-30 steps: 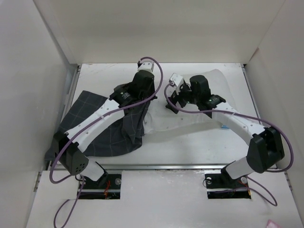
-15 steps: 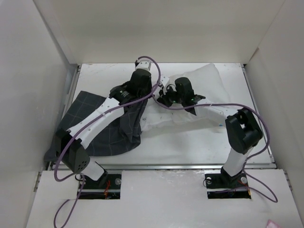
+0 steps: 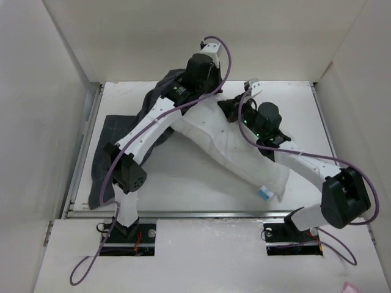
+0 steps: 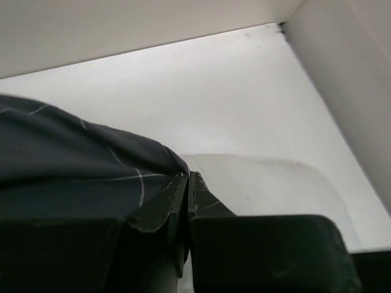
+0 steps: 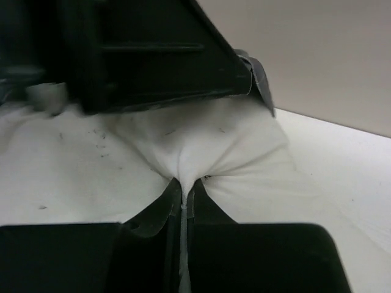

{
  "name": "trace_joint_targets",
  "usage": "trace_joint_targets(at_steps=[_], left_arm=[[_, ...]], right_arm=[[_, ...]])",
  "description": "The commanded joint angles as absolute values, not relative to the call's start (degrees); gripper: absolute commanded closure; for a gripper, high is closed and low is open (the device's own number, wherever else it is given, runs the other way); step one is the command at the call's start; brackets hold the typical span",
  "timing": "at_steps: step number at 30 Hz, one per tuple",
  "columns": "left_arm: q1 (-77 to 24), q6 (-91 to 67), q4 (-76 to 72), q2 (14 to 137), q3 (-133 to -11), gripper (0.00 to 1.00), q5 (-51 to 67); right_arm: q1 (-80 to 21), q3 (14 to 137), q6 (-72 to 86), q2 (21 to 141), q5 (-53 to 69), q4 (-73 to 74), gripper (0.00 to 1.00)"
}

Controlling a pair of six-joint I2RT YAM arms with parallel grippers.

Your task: Put the pillow into the pillowcase

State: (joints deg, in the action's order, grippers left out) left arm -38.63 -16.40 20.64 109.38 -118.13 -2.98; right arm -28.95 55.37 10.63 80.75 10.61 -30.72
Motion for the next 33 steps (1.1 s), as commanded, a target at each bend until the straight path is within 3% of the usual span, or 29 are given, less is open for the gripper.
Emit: trace_joint_targets(at_steps=[1,6,12,17,18,21,28,31,32,33], left_arm=[[-42.97,-14.24,19.78,108.20,-121.73,1.00,6.04],[-46.14,-16.08,19.69,100.92,-107.53,1.00,5.63],[-46.85,-24.51,18.03,90.10,-83.52,1.00,-1.76],[-46.85,-24.35,14.94,88.86,-76.99,1.00,7.02],[-46.85,-24.35,14.42,89.90,-76.47,0.86,7.81],[-47.37,-25.04,15.03,91.14,-77.07,0.00,7.82],[-47.37,-31.36,15.03,78.79,-69.11,0.00,-4.63],[-47.37,-37.51,15.03,73.75,-63.74,0.00,-16.85],[-47.37,-38.83,15.03,71.91,-60.59,0.02,-21.14],[-47.37,-40.41,13.99,71.89,-59.25,0.12,-23.01]], right_arm=[[-30.40,55.20,19.15,84.27,1.54,-48.50,1.00],[-29.19,59.41,24.43,91.93,-7.48,-46.75,1.00],[-27.08,58.19,25.93,90.88,-13.35,-45.35,1.00],[-23.39,56.87,28.29,90.88,-10.03,-44.30,1.00],[-22.77,56.26,29.61,90.88,-8.98,-44.30,1.00],[-21.10,54.32,32.06,89.74,-6.59,-46.40,1.00],[-21.09,53.78,34.27,90.35,-5.54,-48.95,1.00],[-20.57,54.32,34.89,90.88,-4.93,-48.96,1.00],[-20.57,54.32,34.89,90.88,-4.92,-48.96,1.00],[-20.57,54.32,35.41,90.88,-4.31,-48.96,1.00]])
